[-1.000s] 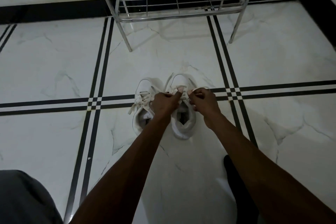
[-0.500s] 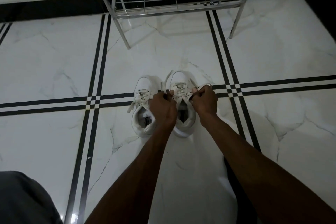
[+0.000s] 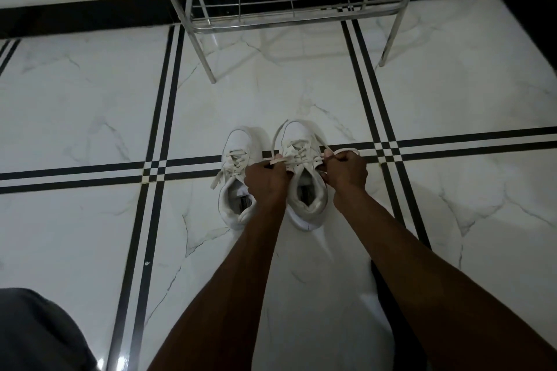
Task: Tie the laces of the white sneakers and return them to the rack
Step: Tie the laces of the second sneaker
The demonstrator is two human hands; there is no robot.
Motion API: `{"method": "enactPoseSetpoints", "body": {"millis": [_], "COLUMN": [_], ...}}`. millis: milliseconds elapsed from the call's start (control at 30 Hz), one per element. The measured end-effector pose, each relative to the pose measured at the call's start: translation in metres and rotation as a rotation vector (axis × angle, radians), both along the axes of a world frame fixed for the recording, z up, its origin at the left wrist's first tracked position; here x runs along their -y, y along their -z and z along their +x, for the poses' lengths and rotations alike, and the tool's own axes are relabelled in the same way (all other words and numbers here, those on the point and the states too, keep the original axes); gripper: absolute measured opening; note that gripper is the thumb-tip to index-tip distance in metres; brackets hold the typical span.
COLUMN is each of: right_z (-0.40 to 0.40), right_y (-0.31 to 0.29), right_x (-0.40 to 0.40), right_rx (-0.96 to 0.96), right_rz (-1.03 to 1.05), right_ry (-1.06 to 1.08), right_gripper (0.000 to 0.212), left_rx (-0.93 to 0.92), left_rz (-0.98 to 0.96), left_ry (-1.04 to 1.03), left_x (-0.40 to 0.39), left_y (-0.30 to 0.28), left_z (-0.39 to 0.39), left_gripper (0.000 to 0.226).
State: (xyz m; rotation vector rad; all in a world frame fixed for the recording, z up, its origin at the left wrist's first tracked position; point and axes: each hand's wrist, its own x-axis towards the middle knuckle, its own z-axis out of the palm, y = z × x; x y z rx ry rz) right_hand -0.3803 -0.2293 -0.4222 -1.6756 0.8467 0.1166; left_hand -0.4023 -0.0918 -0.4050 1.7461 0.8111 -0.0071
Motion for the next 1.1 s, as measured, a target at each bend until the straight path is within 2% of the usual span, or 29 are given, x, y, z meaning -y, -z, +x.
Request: {"method": "enactPoseSetpoints", "body": {"millis": [133, 167, 200, 267, 333, 400, 467, 500, 567, 633, 767, 833, 933, 1033, 1100], "right_z": [-0.005, -0.005, -0.005, -0.006, -0.008, -0.005, 0.000, 0.001, 0.001, 0.002, 0.007, 0.012, 0.017, 0.018, 0.017], "right_y": [-0.036, -0.041, -0.044, -0.045, -0.042, -0.037, -0.033, -0.032, -0.032, -0.037, -0.044, -0.045, -0.058, -0.073, -0.078], "right_x": [0.005, 0.009, 0.014, 0.022, 0.026, 0.028, 0.029, 0.029, 0.030, 0.032, 0.040, 0.046, 0.050, 0.043, 0.034], "right_rx": [0.042, 0.054, 0.061, 0.089, 0.234, 0.390, 0.450, 0.461, 0.451, 0.419, 0.322, 0.264, 0.150, 0.133, 0.135], "right_rz": [0.148, 0.129, 0.039, -0.279, -0.548, -0.671, -0.684, -0.675, -0.674, -0.716, -0.653, -0.633, -0.542, -0.187, 0.131], "right_ry": [-0.096, -0.143, -0.202, -0.304, -0.324, -0.457, -0.704, -0.787, -0.861, -0.876, -0.860, -0.881, -0.919, -0.821, -0.686], "right_gripper": [0.028, 0.029, 0.031, 0.040, 0.050, 0.044, 0.032, 0.026, 0.017, 0.014, 0.013, 0.018, 0.028, 0.037, 0.048], "left_rx": [-0.010, -0.020, -0.038, -0.064, -0.014, 0.114, 0.264, 0.316, 0.303, 0.211, 0.119, 0.101, 0.141, 0.265, 0.232], "left_rz": [-0.147, -0.197, -0.231, -0.243, -0.089, 0.212, 0.514, 0.636, 0.859, 0.982, 1.063, 0.991, 0.694, 0.281, 0.028], "left_ry": [0.029, 0.035, 0.054, 0.103, 0.124, 0.169, 0.355, 0.495, 0.766, 0.893, 0.953, 0.938, 0.819, 0.701, 0.645], "left_x": [-0.014, -0.019, -0.023, -0.026, -0.023, -0.018, -0.016, -0.017, -0.023, -0.032, -0.048, -0.052, -0.057, -0.055, -0.047], "left_y": [-0.006, -0.009, -0.011, -0.017, -0.020, -0.028, -0.034, -0.033, -0.024, -0.011, 0.006, 0.005, -0.009, -0.035, -0.047], "left_z": [0.002, 0.003, 0.003, 0.000, -0.001, 0.000, 0.004, 0.007, 0.013, 0.015, 0.009, 0.011, 0.016, 0.018, 0.022], "left_gripper": [0.027, 0.026, 0.028, 0.037, 0.039, 0.032, 0.018, 0.021, 0.036, 0.039, 0.016, 0.016, 0.026, 0.037, 0.039]}}
